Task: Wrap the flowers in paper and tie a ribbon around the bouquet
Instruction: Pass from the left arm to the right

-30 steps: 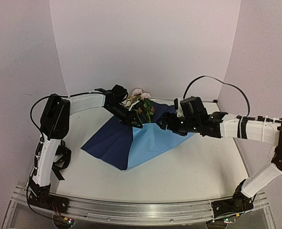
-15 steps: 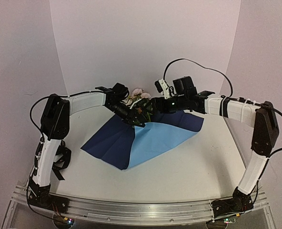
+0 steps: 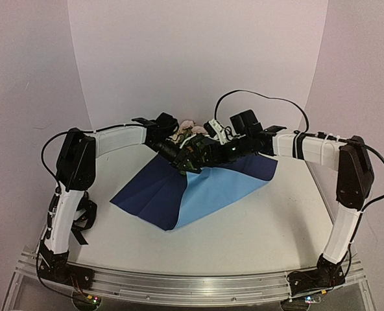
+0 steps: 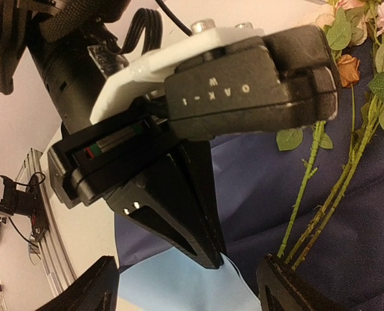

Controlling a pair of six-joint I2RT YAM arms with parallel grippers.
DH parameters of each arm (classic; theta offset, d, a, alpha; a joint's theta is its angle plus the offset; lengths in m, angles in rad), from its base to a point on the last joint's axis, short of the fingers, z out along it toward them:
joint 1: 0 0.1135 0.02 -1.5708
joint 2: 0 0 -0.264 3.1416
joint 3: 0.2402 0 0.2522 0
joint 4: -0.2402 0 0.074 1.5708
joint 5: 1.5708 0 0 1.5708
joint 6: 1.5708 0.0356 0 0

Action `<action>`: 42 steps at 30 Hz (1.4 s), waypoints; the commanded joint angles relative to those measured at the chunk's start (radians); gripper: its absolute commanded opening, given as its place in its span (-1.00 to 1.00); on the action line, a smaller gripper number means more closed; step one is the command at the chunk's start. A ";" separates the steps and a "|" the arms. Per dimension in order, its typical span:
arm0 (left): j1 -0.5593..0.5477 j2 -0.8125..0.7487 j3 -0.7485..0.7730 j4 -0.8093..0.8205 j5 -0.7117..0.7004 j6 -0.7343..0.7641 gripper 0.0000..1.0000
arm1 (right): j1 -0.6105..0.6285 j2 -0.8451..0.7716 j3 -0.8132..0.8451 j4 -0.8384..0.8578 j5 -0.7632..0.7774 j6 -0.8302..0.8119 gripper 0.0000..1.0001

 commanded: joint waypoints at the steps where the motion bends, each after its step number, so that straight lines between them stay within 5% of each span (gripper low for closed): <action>1: -0.004 -0.050 0.021 0.003 0.023 0.031 -0.99 | -0.011 -0.001 0.010 -0.021 0.022 -0.026 0.51; 23: -0.017 -0.078 0.017 0.019 0.007 0.032 -1.00 | -0.034 0.069 0.068 -0.160 -0.043 -0.094 0.30; 39: -0.016 -0.096 -0.009 0.090 -0.089 -0.021 -1.00 | -0.033 0.033 0.018 -0.165 -0.014 -0.090 -0.72; 42: -0.017 -0.105 -0.026 0.116 -0.114 -0.048 -0.78 | -0.034 0.031 0.009 -0.164 0.020 -0.088 -1.00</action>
